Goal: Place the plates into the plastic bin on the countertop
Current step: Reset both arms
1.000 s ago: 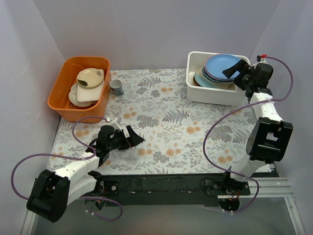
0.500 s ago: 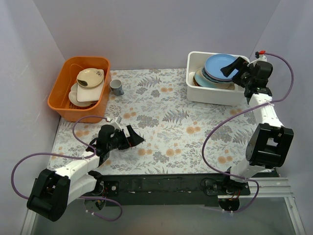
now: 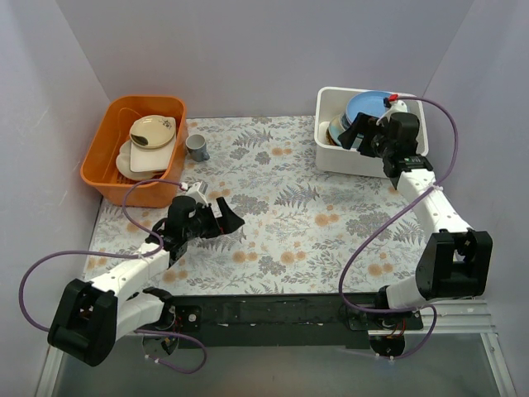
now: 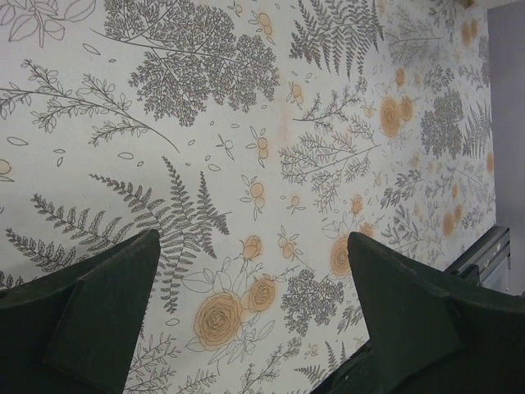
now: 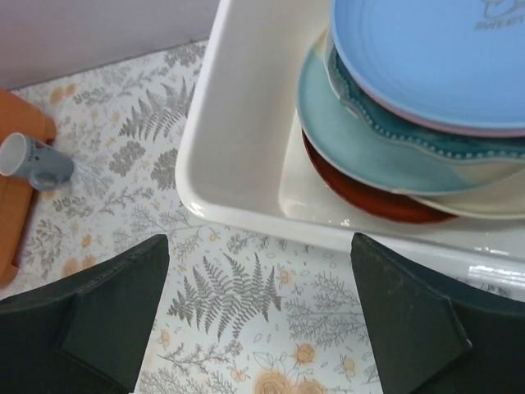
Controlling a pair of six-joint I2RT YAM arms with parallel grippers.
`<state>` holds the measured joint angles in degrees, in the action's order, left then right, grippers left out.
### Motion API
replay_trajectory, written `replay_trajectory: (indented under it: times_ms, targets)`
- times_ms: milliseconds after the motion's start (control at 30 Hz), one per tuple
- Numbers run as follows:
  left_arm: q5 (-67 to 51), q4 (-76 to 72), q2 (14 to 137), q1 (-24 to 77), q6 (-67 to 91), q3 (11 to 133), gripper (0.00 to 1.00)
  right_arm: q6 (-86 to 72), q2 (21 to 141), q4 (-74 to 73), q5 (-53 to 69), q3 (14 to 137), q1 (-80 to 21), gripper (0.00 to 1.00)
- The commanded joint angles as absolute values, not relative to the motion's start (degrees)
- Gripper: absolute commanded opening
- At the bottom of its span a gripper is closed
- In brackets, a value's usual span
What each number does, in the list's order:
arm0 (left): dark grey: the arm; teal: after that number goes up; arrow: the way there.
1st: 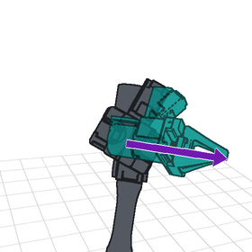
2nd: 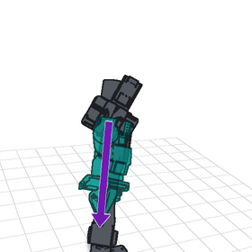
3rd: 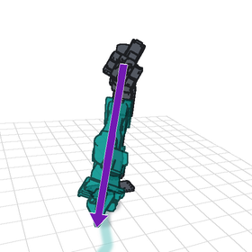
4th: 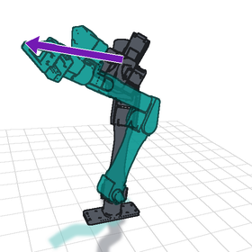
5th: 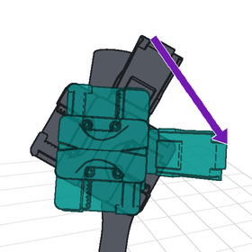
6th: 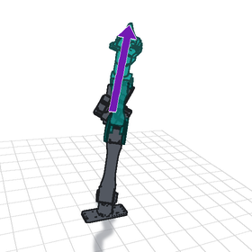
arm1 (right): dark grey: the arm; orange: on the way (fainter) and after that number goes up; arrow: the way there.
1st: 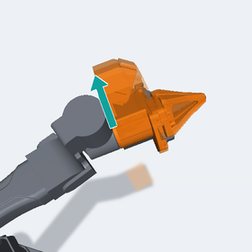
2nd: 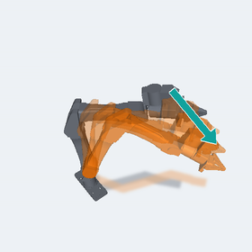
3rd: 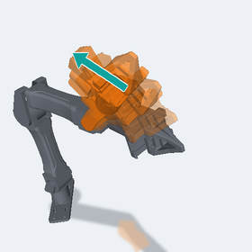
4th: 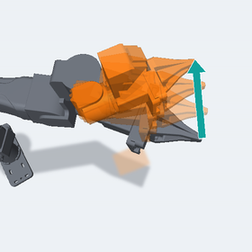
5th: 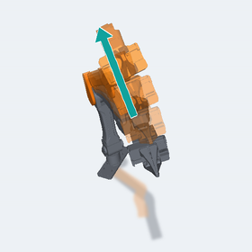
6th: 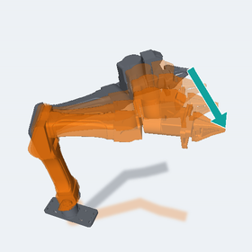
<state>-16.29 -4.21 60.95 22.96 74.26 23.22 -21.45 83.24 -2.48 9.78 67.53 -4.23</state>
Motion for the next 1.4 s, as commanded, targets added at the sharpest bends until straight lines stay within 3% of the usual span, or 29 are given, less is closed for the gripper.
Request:
replay_trajectory:
  times_ms: [0, 633, 1367]
  targets:
    - [-14.15, -1.59, 61.61, 23.03, 72.25, 27.59, 0.98, -18.63, 80.95, -3.43, 6.24, 64.52, -6.06, 0.98]
    - [-8.17, 3.69, 64.16, 23.11, 72.24, 34.10, 0.98, -17.84, 70.93, -1.93, 7.29, 44.04, -7.03, 0.98]
    - [-4.66, 4.66, 63.02, 23.03, 73.65, 32.52, 0.98, -16.79, 56.17, -3.61, 4.66, 26.11, -6.94, 0.98]
